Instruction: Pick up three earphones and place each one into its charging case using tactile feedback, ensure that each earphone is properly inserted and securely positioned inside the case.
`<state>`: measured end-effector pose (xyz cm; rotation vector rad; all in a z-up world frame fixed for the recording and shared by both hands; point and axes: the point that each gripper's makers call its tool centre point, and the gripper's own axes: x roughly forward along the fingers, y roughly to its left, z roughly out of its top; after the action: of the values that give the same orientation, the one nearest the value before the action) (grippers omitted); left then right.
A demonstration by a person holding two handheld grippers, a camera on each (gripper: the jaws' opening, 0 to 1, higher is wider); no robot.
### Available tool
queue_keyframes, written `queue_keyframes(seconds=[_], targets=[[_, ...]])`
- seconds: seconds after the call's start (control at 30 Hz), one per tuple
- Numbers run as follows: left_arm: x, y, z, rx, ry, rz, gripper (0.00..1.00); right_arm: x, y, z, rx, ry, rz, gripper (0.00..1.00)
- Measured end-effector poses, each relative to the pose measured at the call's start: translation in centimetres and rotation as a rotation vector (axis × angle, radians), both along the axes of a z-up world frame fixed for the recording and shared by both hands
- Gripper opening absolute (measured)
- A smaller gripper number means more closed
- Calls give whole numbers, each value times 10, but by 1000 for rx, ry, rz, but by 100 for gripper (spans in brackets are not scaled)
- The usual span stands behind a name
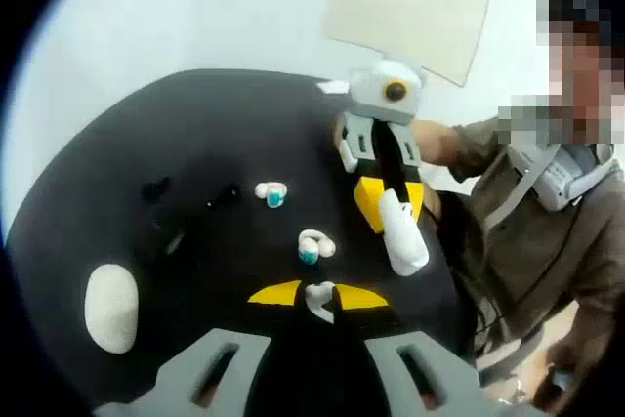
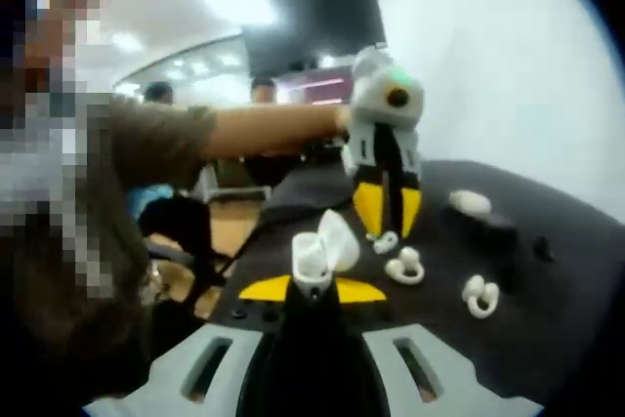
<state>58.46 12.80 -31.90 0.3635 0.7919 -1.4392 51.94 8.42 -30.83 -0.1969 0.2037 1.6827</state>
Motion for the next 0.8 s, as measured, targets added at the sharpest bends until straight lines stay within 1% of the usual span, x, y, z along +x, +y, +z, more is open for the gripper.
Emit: queue_keyframes(seconds=[0.03, 0.1, 0.13, 0.2, 0.23, 0.27, 0.37, 0.47, 0.6, 0.7, 0.77, 0.8], targets=[[0, 1, 0, 1, 10, 0, 10, 0, 0, 0, 0, -1, 2, 17], [0, 5, 3, -21, 87, 10, 10, -1, 0, 0, -1, 10, 1, 17], [3, 7, 5, -45, 123, 23, 10, -1, -1, 0, -1, 13, 1, 17], [9, 8, 4, -50, 105, 32, 10, -1, -1, -1, -1, 16, 2, 17], [8, 7, 2, -51, 85, 21, 10, -2, -1, -1, -1, 17, 2, 17], [5, 6, 1, -49, 79, 11, 10, -2, -1, -1, -1, 17, 2, 17], [5, 5, -2, -40, 86, -6, 9, -3, -1, -1, -1, 10, 2, 17], [7, 2, -2, -39, 77, -18, 9, -3, -1, -1, -1, 12, 2, 17], [4, -4, -2, -31, 57, -59, 9, -3, 0, -1, -1, 11, 2, 17], [2, -4, -2, -18, 73, -72, 10, -3, 0, -1, 0, 10, 3, 17], [-3, 2, -5, 27, 131, -48, 10, -3, 0, -1, 0, 9, 4, 17], [-3, 6, -8, 55, 141, -33, 9, -2, 0, -1, 1, 8, 5, 17]])
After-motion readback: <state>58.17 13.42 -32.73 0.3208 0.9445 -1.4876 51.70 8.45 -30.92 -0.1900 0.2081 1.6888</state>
